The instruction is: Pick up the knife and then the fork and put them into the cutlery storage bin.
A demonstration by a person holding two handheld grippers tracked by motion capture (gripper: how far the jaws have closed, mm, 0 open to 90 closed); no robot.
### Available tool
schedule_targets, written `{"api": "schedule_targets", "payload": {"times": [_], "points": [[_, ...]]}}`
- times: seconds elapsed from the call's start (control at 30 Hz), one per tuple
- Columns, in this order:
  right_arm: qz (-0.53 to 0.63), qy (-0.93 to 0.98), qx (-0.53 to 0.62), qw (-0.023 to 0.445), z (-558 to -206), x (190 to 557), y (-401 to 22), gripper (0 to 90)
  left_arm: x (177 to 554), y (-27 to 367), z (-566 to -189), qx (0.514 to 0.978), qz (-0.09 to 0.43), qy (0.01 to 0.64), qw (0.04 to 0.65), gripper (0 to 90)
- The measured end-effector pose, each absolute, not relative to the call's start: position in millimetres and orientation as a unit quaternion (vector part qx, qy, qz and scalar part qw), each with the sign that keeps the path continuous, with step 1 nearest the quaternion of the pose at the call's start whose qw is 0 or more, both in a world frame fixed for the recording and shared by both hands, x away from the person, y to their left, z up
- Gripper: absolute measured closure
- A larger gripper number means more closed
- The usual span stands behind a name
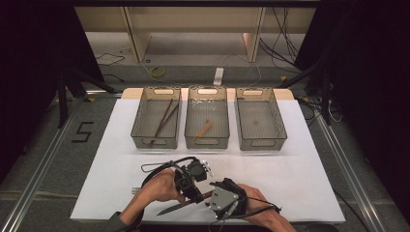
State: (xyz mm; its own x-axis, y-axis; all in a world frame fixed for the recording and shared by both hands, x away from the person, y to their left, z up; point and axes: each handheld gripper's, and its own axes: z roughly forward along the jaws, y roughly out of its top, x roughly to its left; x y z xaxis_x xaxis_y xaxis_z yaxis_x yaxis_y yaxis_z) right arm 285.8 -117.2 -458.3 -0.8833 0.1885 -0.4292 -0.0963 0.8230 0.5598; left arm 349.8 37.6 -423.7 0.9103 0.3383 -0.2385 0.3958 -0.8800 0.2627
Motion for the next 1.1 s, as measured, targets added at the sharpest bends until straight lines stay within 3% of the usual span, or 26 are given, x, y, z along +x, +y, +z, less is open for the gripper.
{"api": "schedule_targets", "payload": {"times": [0.63, 1.1], "points": [[0.259, 0.923, -0.034, 0.281, -465.6, 276.2, -111.4, 66.3, 346.0, 30.1, -423.8, 0.967, -0.105, 0.179, 0.146, 75.9], [0.245, 0.922, -0.078, 0.289, -467.8, 272.9, -112.5, 78.2, 348.3, 32.6, -421.5, 0.962, -0.108, 0.186, 0.166, 72.4]]}}
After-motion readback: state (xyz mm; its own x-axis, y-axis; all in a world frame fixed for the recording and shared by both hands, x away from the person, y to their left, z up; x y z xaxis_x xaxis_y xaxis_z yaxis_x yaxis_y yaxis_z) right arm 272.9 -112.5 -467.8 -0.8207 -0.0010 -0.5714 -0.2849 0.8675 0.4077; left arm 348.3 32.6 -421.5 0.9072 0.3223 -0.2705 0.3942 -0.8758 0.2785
